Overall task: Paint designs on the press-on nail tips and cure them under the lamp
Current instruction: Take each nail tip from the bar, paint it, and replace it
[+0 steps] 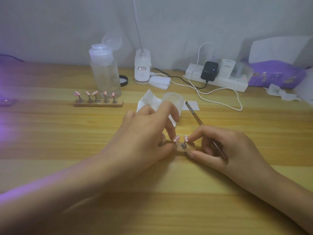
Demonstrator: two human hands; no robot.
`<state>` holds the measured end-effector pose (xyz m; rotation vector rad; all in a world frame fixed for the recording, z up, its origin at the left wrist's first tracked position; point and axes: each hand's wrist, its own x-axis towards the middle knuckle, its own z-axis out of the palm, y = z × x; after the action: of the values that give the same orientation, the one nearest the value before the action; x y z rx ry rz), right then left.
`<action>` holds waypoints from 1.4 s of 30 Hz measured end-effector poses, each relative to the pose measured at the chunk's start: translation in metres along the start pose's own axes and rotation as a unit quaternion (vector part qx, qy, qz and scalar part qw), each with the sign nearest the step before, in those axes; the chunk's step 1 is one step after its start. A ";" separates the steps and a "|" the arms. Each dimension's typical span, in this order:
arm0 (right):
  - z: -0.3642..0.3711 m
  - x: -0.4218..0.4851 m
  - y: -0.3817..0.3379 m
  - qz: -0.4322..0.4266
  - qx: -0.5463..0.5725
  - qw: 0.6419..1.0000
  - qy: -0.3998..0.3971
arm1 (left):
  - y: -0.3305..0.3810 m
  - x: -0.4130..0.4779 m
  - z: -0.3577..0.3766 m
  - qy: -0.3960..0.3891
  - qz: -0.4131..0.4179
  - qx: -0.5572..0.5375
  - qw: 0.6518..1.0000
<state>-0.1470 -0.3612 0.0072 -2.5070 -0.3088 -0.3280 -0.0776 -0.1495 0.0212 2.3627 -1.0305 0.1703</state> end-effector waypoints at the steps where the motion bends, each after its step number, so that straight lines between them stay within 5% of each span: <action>1: 0.000 0.000 -0.001 -0.001 0.000 1.000 -0.001 | 0.001 0.000 -0.001 -0.002 0.001 0.001 1.000; 15: -0.002 0.000 -0.001 -0.003 0.006 1.000 -0.005 | 0.007 0.006 0.001 0.015 -0.011 0.017 1.000; 20: -0.003 0.000 -0.002 -0.015 -0.019 1.000 -0.002 | -0.001 0.003 -0.019 0.005 0.022 0.155 0.988; 27: -0.006 0.000 -0.005 -0.039 -0.081 0.994 0.057 | -0.045 -0.022 -0.030 -0.032 0.015 -0.062 0.997; 34: -0.009 0.006 0.001 -0.047 -0.077 0.996 0.027 | -0.048 -0.028 -0.021 0.029 0.030 -0.109 0.993; 39: -0.041 0.015 0.023 -0.005 0.050 0.995 0.090 | -0.045 -0.030 -0.024 0.020 -0.011 -0.103 0.994; 42: -0.051 0.017 0.034 0.009 -0.005 0.997 0.078 | -0.045 -0.030 -0.025 0.018 -0.026 -0.092 0.995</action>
<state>-0.1290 -0.4154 0.0348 -2.4753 -0.2233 -0.5169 -0.0640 -0.0920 0.0132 2.2097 -0.9247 0.0932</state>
